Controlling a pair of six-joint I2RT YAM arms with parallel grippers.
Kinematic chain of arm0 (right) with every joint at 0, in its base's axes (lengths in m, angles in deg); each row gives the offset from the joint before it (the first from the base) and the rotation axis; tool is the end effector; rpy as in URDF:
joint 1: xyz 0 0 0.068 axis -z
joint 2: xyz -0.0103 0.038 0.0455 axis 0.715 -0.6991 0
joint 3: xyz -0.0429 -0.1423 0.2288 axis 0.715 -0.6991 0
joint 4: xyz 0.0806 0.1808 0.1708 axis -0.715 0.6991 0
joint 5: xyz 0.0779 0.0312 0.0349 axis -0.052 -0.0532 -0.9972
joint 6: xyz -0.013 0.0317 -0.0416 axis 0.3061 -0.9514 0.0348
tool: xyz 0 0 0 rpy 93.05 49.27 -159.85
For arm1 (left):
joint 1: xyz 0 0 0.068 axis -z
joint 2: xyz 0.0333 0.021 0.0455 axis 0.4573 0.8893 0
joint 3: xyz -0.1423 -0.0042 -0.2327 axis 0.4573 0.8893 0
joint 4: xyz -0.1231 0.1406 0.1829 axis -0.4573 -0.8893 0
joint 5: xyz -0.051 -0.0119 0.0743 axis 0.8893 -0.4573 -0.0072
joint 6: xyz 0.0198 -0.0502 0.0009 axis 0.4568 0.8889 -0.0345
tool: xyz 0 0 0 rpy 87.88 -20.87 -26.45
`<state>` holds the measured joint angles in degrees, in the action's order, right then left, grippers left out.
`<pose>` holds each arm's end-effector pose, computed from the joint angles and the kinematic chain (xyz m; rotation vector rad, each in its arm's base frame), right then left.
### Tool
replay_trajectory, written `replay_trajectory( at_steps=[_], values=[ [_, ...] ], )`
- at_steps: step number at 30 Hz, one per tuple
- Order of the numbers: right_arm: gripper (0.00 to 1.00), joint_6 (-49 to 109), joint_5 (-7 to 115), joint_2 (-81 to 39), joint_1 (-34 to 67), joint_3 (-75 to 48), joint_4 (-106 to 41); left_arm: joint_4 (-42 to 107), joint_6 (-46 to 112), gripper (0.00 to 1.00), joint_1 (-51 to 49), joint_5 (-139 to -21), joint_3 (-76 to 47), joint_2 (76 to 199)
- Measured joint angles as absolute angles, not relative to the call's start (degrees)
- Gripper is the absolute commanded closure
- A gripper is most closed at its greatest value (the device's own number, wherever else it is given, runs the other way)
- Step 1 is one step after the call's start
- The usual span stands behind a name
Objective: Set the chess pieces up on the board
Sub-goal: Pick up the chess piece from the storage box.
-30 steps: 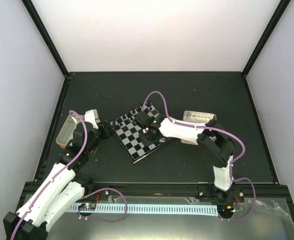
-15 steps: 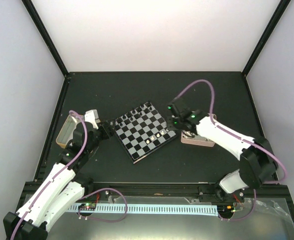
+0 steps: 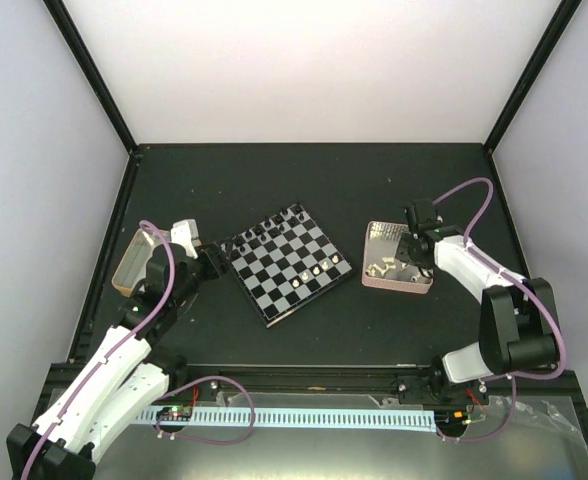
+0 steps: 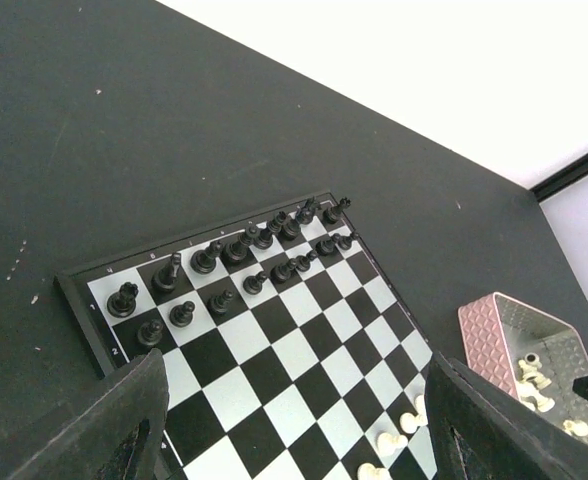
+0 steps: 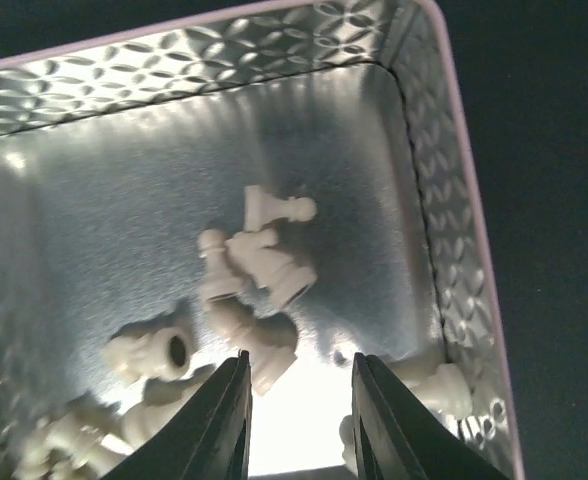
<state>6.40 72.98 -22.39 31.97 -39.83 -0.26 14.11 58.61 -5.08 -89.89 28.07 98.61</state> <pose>0.2609 0.0566 0.1910 0.4467 2.6506 -0.0237 0.1485 -0.0593 0.2588 -0.2897 2.0078 -0.6371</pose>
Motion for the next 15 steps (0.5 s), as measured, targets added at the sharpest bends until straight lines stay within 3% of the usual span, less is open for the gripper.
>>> replay_trajectory(
  at_steps=[15],
  values=[
    [0.68, 7.4, 68.3, -30.4, 34.5, -40.5, -4.0, 14.4, 58.6, 0.29, -5.1, -88.6, 28.1, 99.9]
  ],
)
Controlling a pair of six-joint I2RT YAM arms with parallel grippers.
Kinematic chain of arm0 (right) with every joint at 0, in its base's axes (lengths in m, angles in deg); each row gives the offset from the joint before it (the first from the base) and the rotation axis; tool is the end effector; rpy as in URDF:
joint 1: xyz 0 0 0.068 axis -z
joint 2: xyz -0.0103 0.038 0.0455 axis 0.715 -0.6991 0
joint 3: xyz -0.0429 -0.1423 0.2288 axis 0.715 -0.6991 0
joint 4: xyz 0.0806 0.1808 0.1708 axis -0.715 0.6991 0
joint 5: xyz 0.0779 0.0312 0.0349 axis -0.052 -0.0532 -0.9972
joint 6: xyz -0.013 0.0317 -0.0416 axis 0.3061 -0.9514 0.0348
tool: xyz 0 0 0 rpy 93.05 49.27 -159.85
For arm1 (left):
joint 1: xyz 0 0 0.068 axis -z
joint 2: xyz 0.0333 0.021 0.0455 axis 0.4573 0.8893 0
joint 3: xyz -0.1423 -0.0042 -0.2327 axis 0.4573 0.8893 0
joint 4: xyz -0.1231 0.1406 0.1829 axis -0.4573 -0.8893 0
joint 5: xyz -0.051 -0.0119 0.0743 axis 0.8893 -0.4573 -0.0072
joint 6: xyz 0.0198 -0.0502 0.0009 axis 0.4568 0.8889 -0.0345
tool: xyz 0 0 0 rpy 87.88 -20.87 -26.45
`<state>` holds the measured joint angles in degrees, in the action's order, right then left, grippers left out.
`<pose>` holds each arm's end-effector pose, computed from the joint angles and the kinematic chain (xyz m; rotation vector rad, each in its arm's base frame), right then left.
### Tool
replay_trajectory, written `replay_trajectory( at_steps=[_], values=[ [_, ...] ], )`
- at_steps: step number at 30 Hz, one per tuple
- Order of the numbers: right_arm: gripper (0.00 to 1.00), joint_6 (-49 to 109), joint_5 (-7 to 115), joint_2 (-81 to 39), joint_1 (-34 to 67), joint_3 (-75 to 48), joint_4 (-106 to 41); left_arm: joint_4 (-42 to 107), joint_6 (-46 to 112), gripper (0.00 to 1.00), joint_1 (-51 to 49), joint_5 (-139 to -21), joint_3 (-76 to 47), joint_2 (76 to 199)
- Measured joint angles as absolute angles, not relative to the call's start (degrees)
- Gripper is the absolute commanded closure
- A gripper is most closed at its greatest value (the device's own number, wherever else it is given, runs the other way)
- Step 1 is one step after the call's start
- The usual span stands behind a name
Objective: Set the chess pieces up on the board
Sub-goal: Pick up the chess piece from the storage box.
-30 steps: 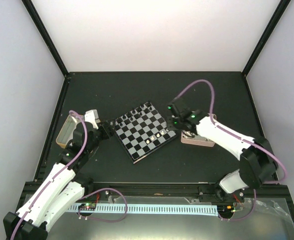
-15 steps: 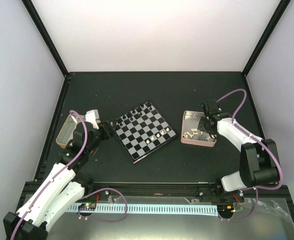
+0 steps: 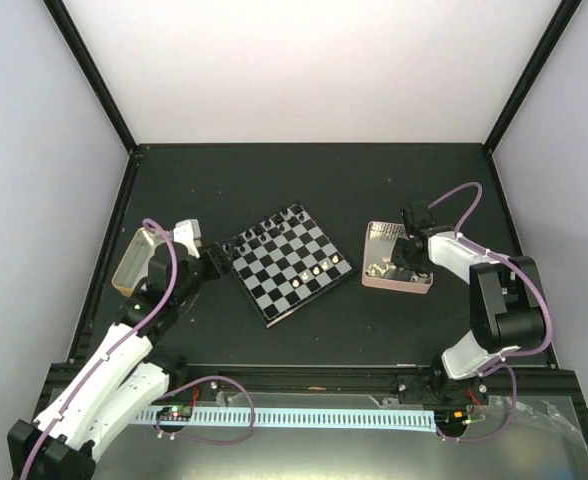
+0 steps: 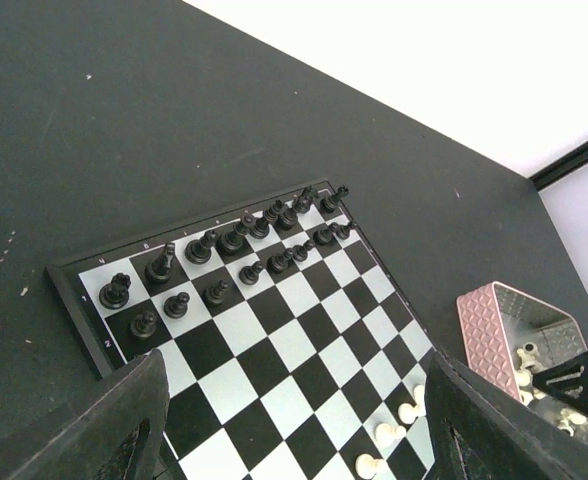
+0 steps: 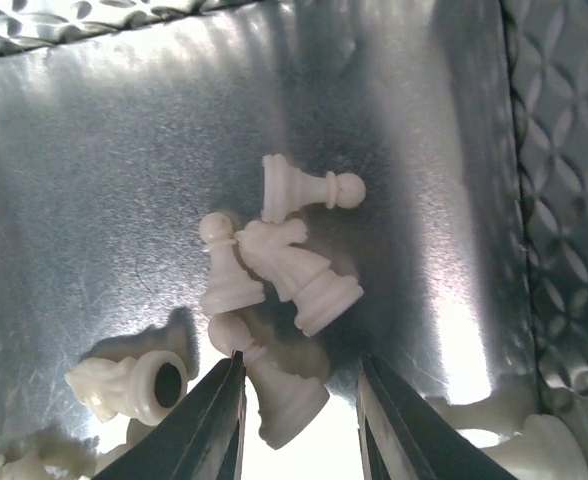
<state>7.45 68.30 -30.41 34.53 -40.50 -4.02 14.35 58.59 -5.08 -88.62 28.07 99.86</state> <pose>0.2751 0.0502 0.1545 0.4706 2.7564 0.0196 0.1513 -0.0613 0.2561 -0.2774 2.0314 -0.6507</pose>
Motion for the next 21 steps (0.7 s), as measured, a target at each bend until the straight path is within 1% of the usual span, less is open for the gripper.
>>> replay_trajectory(
  at_steps=[4, 8, 12, 17, 21],
  values=[
    [0.70, 7.6, 67.3, -31.0, 34.5, -40.4, -4.8, 14.4, 58.6, 0.28, -5.1, -88.6, 28.1, 99.9],
    [0.78, 8.0, 66.6, -31.8, 34.5, -40.4, -4.8, 14.4, 58.6, 0.28, -5.1, -88.6, 28.1, 99.9],
    [0.83, 8.3, 66.2, -31.9, 34.5, -40.4, -5.0, 14.4, 58.6, 0.28, -5.1, -88.6, 28.1, 100.4],
    [0.83, 8.3, 65.9, -30.9, 34.5, -40.5, -5.6, 14.5, 58.5, 0.28, -5.1, -87.9, 28.1, 100.6],
    [0.83, 8.5, 65.1, -27.2, 34.5, -41.0, -7.3, 15.0, 58.2, 0.29, -5.1, -86.3, 28.0, 101.4]
  ],
)
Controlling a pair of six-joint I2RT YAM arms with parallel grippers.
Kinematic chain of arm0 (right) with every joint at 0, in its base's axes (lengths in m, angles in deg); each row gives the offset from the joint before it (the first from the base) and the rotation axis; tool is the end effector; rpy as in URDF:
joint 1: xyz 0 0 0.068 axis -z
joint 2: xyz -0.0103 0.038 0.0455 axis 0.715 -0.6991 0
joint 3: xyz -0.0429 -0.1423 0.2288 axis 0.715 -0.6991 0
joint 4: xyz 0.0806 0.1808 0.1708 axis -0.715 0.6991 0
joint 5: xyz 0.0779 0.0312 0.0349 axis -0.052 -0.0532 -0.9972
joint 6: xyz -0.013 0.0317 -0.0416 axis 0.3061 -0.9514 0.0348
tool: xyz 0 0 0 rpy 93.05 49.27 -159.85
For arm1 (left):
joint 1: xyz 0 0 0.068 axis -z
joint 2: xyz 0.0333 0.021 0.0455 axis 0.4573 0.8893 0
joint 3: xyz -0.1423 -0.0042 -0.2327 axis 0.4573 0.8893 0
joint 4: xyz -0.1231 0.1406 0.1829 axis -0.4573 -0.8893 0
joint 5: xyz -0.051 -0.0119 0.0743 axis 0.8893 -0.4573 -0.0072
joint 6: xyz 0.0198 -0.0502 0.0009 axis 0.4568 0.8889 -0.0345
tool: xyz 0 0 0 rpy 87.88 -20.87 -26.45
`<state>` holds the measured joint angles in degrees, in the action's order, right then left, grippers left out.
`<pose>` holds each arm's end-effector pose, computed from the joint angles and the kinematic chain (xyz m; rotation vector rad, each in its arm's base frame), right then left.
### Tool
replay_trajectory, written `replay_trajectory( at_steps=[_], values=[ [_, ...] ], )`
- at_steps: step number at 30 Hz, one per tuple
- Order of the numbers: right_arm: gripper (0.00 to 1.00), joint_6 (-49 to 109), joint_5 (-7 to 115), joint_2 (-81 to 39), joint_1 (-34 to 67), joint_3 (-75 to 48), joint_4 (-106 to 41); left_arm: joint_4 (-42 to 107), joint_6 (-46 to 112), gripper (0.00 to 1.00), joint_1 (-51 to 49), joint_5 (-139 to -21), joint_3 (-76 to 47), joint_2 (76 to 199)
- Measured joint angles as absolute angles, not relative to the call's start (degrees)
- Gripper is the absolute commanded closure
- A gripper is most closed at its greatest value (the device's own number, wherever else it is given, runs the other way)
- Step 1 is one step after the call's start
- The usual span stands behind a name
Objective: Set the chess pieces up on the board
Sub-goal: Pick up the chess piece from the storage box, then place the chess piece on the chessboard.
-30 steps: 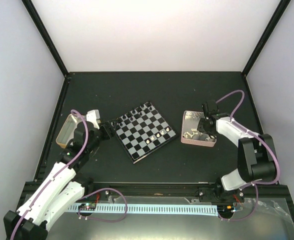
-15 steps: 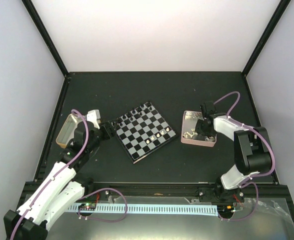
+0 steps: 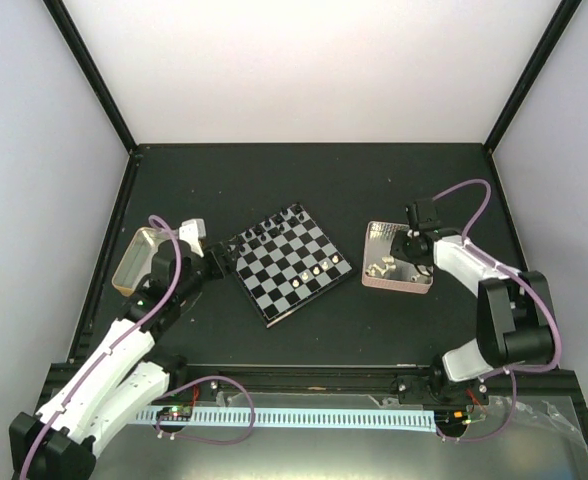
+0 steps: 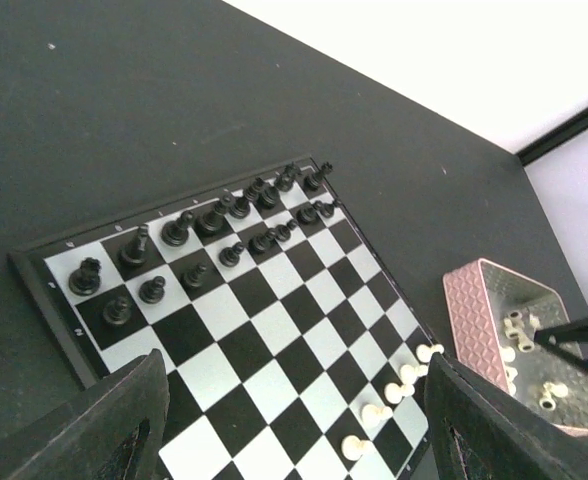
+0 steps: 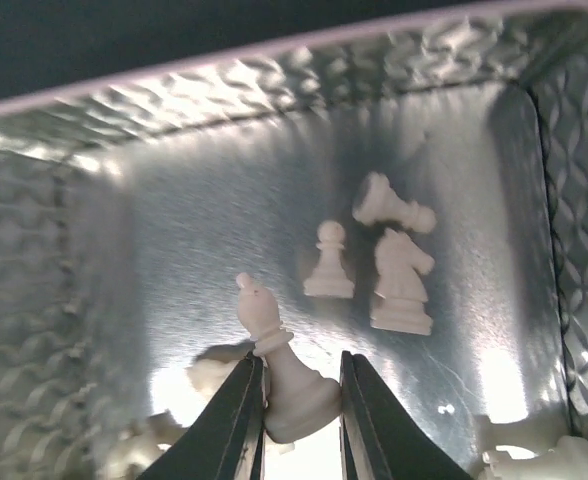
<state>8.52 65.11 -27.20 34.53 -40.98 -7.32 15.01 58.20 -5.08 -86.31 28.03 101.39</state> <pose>0.2761 0.0524 0.1691 0.4229 2.6793 0.1358 0.1548 -0.0642 0.2536 -0.2467 2.0568 -0.6792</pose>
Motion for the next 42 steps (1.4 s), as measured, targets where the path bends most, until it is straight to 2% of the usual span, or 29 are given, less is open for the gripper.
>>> replay_trajectory(
  at_steps=[5, 10, 16, 23, 33, 42],
  values=[
    [0.84, 9.4, 61.5, -21.4, 34.5, -42.6, -11.1, 15.8, 57.6, 0.29, -5.1, -81.4, 26.8, 104.6],
    [0.83, 11.3, 51.1, -15.6, 33.0, -46.4, -17.0, 18.0, 56.9, 0.30, -5.1, -71.7, 23.9, 109.9],
    [0.83, 13.0, 33.0, -11.4, 23.4, -48.6, -27.5, 23.4, 58.4, 0.31, -3.2, -57.0, 20.9, 118.4],
    [0.83, 15.7, 24.1, -11.2, 14.5, -48.3, -32.4, 28.2, 62.0, 0.34, 0.4, -45.8, 18.8, 125.0],
    [0.83, 17.8, 21.5, -12.3, 9.2, -45.9, -33.0, 31.3, 64.6, 0.52, 2.7, -40.3, 18.2, 130.0],
    [0.83, 19.0, 21.1, -12.7, 8.0, -45.2, -32.7, 33.1, 65.5, 0.84, 2.9, -39.6, 18.2, 130.2]
  ],
)
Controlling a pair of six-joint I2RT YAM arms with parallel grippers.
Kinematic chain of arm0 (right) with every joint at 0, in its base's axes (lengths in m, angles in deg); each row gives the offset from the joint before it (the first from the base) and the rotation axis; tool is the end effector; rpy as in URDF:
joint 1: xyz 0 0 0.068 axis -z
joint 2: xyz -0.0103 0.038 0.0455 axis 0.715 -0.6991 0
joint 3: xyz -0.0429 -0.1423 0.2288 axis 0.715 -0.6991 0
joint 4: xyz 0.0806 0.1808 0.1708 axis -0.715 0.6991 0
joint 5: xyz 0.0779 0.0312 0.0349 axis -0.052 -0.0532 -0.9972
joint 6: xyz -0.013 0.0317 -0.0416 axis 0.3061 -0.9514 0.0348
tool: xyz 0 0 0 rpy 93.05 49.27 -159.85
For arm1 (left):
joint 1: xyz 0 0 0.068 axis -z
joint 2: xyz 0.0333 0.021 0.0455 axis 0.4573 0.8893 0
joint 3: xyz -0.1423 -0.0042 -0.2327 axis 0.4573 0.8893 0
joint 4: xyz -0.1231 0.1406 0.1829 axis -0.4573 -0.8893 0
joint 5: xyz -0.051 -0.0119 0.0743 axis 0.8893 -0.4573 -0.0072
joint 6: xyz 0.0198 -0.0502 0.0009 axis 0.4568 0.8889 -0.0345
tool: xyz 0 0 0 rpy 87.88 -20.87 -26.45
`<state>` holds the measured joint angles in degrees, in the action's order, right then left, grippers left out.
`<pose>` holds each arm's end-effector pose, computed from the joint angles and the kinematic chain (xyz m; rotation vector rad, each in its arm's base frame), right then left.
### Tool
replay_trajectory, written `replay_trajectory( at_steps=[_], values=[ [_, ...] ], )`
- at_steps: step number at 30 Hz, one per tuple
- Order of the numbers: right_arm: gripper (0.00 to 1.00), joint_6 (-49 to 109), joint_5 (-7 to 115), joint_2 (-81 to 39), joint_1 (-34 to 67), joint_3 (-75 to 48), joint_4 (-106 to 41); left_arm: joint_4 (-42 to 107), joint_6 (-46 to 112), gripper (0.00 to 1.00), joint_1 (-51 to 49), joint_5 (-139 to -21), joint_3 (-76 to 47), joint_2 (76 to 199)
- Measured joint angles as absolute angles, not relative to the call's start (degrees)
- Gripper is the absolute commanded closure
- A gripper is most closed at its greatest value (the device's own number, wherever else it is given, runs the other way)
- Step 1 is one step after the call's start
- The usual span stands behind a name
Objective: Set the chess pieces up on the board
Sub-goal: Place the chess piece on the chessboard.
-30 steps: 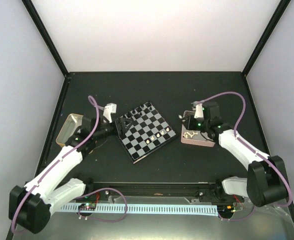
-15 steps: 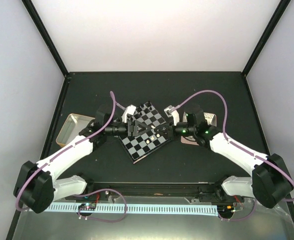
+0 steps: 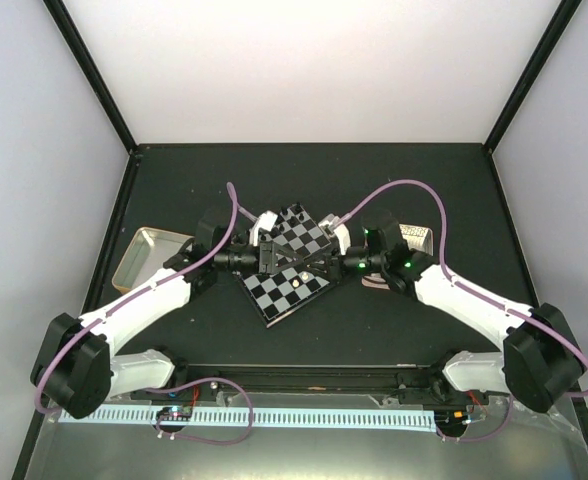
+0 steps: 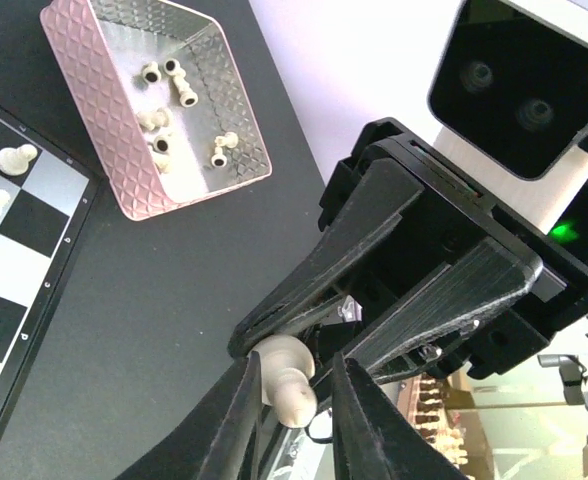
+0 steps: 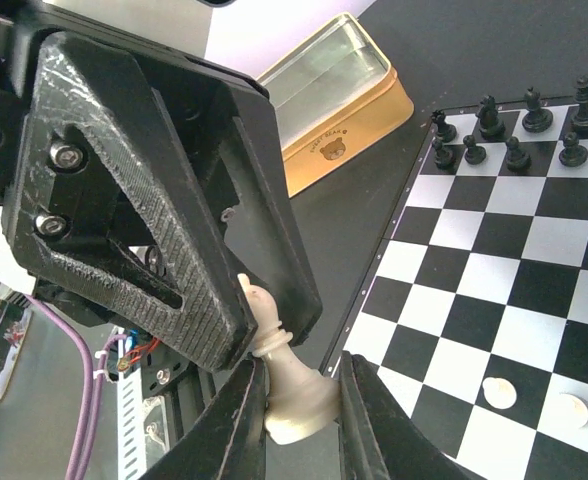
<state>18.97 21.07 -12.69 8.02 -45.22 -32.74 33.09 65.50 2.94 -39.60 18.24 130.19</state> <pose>0.2018 0.1851 0.2496 -0.8391 2.0589 1.3109 0.2065 -0.1509 0.2515 0.3452 2.2459 -1.6130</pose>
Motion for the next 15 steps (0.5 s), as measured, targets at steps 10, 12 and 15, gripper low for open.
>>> replay_trajectory(
  at_steps=[10, 12, 15],
  values=[
    [0.51, 19.3, 21.5, -12.8, 8.0, -44.6, -31.1, 33.0, 65.0, 0.98, 3.0, -39.7, 18.3, 130.2],
    [0.39, 19.7, 22.4, -12.6, 8.0, -44.4, -29.7, 32.9, 64.4, 0.98, 3.2, -39.9, 18.3, 130.0],
    [0.28, 20.3, 24.2, -11.1, 7.8, -44.7, -27.5, 30.0, 62.0, 0.98, 3.4, -42.4, 18.3, 128.8]
  ],
)
